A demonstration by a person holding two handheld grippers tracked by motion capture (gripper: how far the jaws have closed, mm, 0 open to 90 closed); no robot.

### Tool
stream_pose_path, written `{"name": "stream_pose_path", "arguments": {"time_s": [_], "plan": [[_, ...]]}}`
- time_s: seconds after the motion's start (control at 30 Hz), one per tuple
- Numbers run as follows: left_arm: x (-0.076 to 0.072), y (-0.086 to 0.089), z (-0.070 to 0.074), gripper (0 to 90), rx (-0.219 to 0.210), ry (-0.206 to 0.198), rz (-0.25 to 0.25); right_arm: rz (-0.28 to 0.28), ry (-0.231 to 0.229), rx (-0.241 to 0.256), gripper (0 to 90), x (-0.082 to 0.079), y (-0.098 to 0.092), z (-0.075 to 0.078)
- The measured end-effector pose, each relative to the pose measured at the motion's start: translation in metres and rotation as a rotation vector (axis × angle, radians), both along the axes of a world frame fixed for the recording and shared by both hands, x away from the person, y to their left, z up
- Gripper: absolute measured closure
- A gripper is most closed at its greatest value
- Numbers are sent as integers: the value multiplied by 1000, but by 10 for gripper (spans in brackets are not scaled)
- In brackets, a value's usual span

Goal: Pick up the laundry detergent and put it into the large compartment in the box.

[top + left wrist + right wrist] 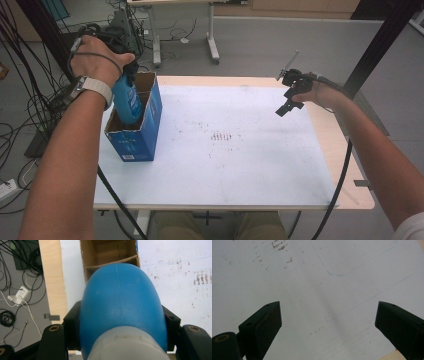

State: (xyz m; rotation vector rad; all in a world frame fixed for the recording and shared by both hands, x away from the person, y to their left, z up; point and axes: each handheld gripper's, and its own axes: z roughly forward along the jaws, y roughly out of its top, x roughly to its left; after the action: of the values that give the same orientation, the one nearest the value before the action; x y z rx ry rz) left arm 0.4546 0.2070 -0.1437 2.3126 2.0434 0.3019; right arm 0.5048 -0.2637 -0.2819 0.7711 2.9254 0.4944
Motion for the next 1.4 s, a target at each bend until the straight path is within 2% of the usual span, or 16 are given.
{"name": "stream_pose_path", "arguments": {"time_s": [0.8,1.4], "plan": [[4,3,-29,376,23,16,-13,-5,3,-3,69,1,-2,-3],[0,11,-52,376,4,6,-19,-3,9,-11,69,-1,0,-4]]}}
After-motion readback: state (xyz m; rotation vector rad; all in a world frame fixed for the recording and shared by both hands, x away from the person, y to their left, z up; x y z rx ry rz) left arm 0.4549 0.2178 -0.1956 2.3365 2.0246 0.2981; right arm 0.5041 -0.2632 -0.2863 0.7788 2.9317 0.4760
